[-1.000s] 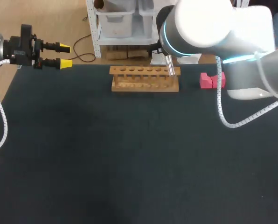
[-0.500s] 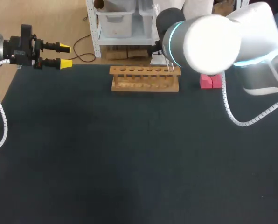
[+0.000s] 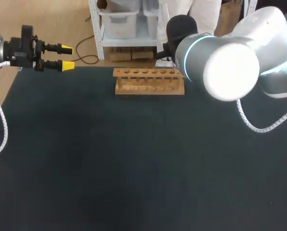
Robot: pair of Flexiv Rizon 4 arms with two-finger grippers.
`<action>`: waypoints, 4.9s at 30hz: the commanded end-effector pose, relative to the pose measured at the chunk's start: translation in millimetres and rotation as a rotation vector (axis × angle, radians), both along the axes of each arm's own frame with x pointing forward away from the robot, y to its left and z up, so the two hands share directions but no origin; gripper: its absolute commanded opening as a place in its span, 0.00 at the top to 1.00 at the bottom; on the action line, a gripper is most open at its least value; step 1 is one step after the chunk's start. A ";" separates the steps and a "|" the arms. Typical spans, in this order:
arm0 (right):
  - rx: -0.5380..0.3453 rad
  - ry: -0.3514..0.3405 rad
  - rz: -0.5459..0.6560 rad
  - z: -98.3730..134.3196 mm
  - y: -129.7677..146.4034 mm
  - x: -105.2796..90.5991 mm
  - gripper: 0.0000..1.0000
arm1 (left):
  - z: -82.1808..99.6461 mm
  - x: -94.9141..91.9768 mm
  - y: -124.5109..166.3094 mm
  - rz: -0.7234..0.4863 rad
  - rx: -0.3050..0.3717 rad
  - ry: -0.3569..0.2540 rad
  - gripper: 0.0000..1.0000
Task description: Grasp the test tube, adjust it, and insert it.
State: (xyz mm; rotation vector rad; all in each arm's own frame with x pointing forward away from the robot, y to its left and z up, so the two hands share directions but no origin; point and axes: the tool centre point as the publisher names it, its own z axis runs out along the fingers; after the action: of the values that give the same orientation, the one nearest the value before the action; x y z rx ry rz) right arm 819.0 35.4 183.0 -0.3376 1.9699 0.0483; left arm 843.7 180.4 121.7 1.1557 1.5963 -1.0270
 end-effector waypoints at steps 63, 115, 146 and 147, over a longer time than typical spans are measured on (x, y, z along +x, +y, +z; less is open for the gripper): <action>0.198 -0.363 -0.134 -14.0 30.0 36.7 1.00 | -0.7 -1.9 -0.1 0.004 -0.001 -0.004 0.00; 0.205 -0.334 -0.138 -53.2 20.6 58.4 1.00 | -0.7 -1.9 -0.1 0.004 -0.001 -0.004 0.00; 0.278 -0.276 -0.184 -90.5 26.6 58.7 1.00 | -0.7 -1.9 -0.1 0.004 -0.001 -0.004 0.00; 0.280 -0.275 -0.187 -91.3 26.7 58.4 1.00 | -0.7 -1.9 -0.1 0.004 -0.001 -0.004 0.00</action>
State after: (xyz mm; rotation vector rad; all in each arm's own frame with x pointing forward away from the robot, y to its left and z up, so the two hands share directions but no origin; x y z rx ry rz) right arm 877.8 58.7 94.6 0.0209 1.6889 0.1468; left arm 843.7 180.3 121.7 1.1557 1.5963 -1.0271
